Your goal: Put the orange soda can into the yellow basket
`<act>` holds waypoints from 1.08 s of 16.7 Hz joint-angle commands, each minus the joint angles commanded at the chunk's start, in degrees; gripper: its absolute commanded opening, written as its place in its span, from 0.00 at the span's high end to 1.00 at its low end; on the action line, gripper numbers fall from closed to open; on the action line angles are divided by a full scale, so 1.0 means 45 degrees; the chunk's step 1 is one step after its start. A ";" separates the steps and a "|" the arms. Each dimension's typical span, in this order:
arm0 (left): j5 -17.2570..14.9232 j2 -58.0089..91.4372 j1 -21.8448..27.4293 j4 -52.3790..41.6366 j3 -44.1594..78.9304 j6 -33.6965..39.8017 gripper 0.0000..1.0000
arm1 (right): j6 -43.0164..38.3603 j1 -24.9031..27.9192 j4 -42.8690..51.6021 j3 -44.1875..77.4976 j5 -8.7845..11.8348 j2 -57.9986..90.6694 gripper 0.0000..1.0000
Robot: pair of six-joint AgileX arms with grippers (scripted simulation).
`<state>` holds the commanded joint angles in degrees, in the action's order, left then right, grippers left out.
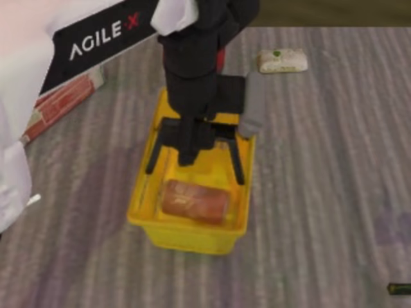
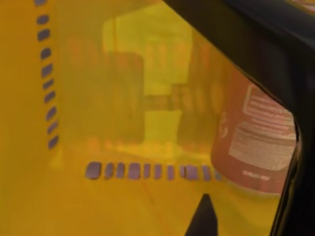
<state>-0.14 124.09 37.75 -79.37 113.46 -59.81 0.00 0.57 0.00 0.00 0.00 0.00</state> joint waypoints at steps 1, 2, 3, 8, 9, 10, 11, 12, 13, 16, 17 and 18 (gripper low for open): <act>0.0000 0.0000 0.0000 0.0000 0.0000 0.0000 1.00 | 0.0000 0.0000 0.0000 0.0000 0.0000 0.0000 0.00; 0.0000 0.0000 0.0000 0.0000 0.0000 0.0000 1.00 | 0.0000 0.0000 0.0000 0.0000 0.0000 0.0000 0.00; 0.0000 0.0000 0.0000 0.0000 0.0000 0.0000 1.00 | 0.0000 0.0000 0.0000 0.0000 0.0000 0.0000 0.00; 0.0000 0.0000 0.0000 0.0000 0.0000 0.0000 1.00 | 0.0000 0.0000 0.0000 0.0000 0.0000 0.0000 0.00; 0.0000 0.0000 0.0000 0.0000 0.0000 0.0000 1.00 | 0.0000 0.0000 0.0000 0.0000 0.0000 0.0000 0.00; -0.0004 0.0013 -0.0004 -0.0005 -0.0007 -0.0013 1.00 | 0.0000 0.0000 0.0000 0.0000 0.0000 0.0000 0.00; -0.0008 0.0015 -0.0016 -0.0053 0.0040 -0.0032 1.00 | 0.0000 0.0000 0.0000 0.0000 0.0000 0.0000 0.00; -0.0019 0.0011 -0.0081 -0.0234 0.0219 -0.0073 1.00 | 0.0000 0.0000 0.0000 0.0000 0.0000 0.0000 0.00; -0.0024 -0.0013 -0.0193 -0.0548 0.0522 -0.0121 1.00 | 0.0000 0.0000 0.0000 0.0000 0.0000 0.0000 0.00; -0.0008 -0.0141 -0.0545 -0.1888 0.1633 -0.0378 1.00 | 0.0000 0.0000 0.0000 0.0000 0.0000 0.0000 0.00; -0.0004 -0.0190 -0.0645 -0.2193 0.1929 -0.0446 1.00 | 0.0000 0.0000 0.0000 0.0000 0.0000 0.0000 0.00; -0.0001 -0.0233 -0.0718 -0.2363 0.2093 -0.0482 1.00 | 0.0000 0.0000 0.0000 0.0000 0.0000 0.0000 0.00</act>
<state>-0.15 123.04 34.52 -90.00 122.87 -61.98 0.00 0.57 0.00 0.00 0.00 0.00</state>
